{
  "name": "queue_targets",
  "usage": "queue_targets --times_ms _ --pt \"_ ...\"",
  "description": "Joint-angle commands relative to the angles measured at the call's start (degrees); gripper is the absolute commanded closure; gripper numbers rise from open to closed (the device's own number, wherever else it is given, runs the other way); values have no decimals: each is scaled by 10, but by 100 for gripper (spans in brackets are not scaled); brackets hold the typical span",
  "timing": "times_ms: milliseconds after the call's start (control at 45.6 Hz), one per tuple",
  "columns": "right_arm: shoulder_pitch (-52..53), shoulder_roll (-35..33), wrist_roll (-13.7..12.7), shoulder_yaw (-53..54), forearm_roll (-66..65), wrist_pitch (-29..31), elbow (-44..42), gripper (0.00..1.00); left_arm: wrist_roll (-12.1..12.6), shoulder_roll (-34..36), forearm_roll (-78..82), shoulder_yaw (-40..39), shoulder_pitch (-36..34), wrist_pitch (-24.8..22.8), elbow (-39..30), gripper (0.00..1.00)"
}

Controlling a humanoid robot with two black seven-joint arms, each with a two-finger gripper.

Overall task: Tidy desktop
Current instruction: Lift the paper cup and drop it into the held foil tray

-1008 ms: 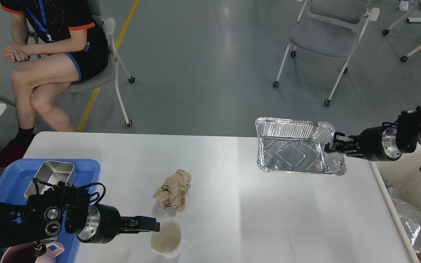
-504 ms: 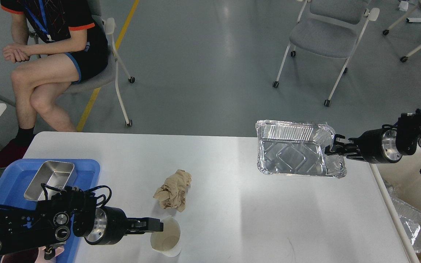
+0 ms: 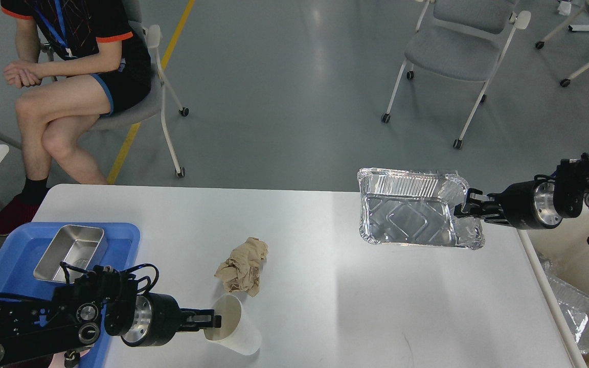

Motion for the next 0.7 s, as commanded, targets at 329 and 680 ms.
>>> queue_targets --times_ms 329,680 --pt "1 0 0 1 0 0 0 100 10 157 -13 -134 -8 -145 -68 100" --pt "-3 3 0 9 0 -6 1 100 3 331 -193 -451 -2 -340 -30 100"
